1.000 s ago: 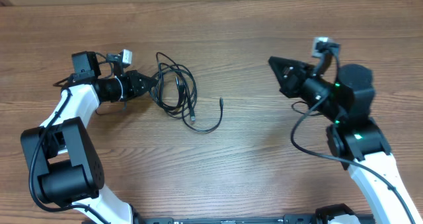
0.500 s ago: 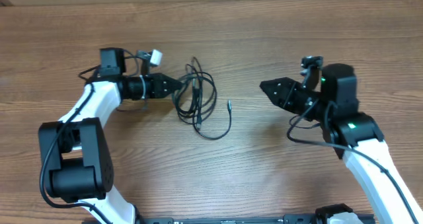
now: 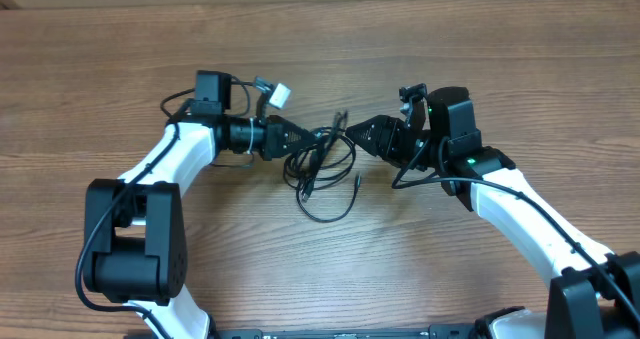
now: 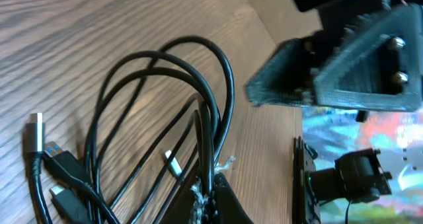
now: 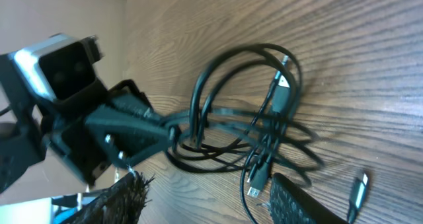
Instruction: Untangle cables
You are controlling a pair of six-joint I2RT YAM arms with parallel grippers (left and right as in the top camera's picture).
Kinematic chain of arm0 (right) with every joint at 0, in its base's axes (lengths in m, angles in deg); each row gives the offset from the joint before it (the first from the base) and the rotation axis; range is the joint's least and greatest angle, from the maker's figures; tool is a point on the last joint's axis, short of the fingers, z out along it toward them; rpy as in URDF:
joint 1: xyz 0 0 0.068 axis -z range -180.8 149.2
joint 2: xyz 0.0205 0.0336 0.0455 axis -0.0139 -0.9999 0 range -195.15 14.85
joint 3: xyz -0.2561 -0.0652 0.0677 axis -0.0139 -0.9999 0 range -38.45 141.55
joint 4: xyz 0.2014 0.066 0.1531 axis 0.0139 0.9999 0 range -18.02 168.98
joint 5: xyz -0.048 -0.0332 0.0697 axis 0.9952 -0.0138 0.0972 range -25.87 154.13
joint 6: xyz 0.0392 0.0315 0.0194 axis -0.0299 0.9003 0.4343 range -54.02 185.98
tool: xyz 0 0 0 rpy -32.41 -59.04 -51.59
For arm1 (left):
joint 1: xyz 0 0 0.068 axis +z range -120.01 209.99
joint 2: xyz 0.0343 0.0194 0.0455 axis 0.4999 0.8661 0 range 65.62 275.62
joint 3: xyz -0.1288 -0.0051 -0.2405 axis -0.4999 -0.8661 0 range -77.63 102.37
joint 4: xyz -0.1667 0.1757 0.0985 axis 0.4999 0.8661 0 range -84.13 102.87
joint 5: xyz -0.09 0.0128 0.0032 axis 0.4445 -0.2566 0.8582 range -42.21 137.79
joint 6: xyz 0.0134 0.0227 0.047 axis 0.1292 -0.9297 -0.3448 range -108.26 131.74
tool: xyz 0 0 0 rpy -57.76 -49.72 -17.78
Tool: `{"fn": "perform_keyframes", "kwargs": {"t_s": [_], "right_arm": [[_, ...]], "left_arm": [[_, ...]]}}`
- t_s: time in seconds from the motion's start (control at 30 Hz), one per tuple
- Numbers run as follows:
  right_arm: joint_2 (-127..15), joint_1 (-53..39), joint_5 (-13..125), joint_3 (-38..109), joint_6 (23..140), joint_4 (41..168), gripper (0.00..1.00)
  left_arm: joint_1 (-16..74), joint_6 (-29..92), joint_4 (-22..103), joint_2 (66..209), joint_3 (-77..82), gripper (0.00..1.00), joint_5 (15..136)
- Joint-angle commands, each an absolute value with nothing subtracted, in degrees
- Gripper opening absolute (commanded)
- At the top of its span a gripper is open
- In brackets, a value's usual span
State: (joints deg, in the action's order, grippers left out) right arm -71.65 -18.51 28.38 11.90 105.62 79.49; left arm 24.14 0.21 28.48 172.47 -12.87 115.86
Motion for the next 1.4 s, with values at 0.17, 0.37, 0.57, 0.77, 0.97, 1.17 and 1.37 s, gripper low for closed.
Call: {"fn": "perform_keyframes", "kwargs": {"t_s": [0.17,0.37,0.57,0.77,0.97,1.17,1.37], "right_arm": [[-71.95,-18.75,28.01,12.62,108.13,79.66,0.58],[-71.95,-18.86,30.37,12.51,111.96,83.75,0.55],[-71.95,-19.95,36.38,12.51,114.89,88.08,0.54],[-71.95,-20.89,41.32,12.51,118.95,91.58,0.55],[-71.95,-21.05,44.62,12.40,121.79,93.13,0.54],[-72.09,-21.11,44.62,12.40,123.06,91.27,0.53],[-73.33,-22.69,46.20,12.40,124.99,89.63,0.47]], "left_arm": [[19.90,-2.08,27.96,172.21,-12.66,0.04,108.96],[15.75,1.33,28.29,172.21,-12.66,0.04,99.95],[13.39,2.81,27.83,172.21,-12.66,0.04,96.06],[13.63,3.64,27.65,172.21,-12.66,0.04,95.36],[13.70,3.64,27.59,172.21,-12.66,0.04,95.40],[13.70,3.67,27.48,172.21,-12.66,0.04,95.43],[13.70,4.32,27.28,172.21,-12.63,0.04,95.45]]}}
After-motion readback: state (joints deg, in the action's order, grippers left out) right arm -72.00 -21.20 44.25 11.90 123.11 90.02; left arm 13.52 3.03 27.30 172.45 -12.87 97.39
